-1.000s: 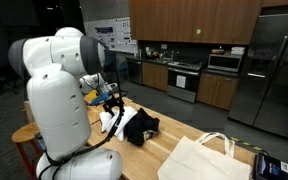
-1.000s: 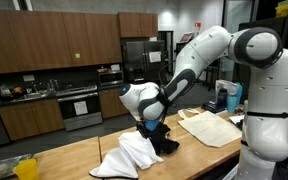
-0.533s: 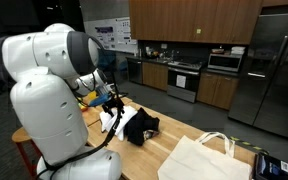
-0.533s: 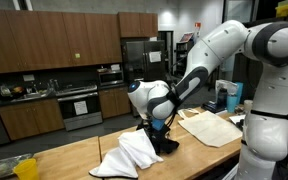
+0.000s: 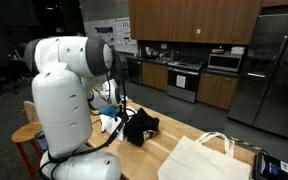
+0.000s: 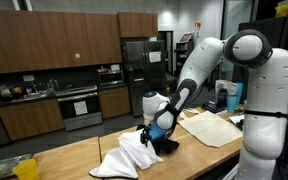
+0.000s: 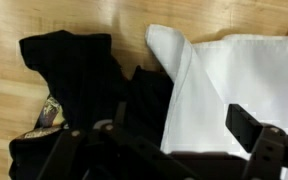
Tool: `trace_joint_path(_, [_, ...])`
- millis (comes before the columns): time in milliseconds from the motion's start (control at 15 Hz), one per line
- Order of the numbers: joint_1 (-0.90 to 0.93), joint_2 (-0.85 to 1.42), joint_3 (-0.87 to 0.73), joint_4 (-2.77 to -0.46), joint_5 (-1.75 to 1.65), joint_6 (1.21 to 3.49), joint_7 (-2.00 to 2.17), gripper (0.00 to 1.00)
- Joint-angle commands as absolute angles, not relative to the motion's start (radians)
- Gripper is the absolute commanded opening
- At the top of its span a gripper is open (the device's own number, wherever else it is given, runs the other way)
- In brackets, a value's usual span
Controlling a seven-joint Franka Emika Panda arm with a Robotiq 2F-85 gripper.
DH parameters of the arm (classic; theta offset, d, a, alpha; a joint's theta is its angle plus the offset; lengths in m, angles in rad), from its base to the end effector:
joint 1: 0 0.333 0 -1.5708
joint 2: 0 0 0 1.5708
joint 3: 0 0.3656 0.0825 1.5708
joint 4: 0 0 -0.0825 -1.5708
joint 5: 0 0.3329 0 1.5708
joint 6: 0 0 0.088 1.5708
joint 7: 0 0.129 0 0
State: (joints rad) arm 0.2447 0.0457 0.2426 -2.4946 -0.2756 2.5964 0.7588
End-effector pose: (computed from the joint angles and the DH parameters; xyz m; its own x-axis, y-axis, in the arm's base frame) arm 0.3969 0.2127 0.3432 0.9910 -0.0349 0.1291 -0.0450 -0.9961 0.0756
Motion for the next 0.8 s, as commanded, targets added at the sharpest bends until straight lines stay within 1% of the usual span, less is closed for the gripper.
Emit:
trace_joint_path(0, [0.253,0.05,0.229,-2.501,-0.274,2.636,0.775,1.0])
trace_joint_path(733, [0.259,0.063,0.224,-2.501,-0.275,2.652,0.779,1.0])
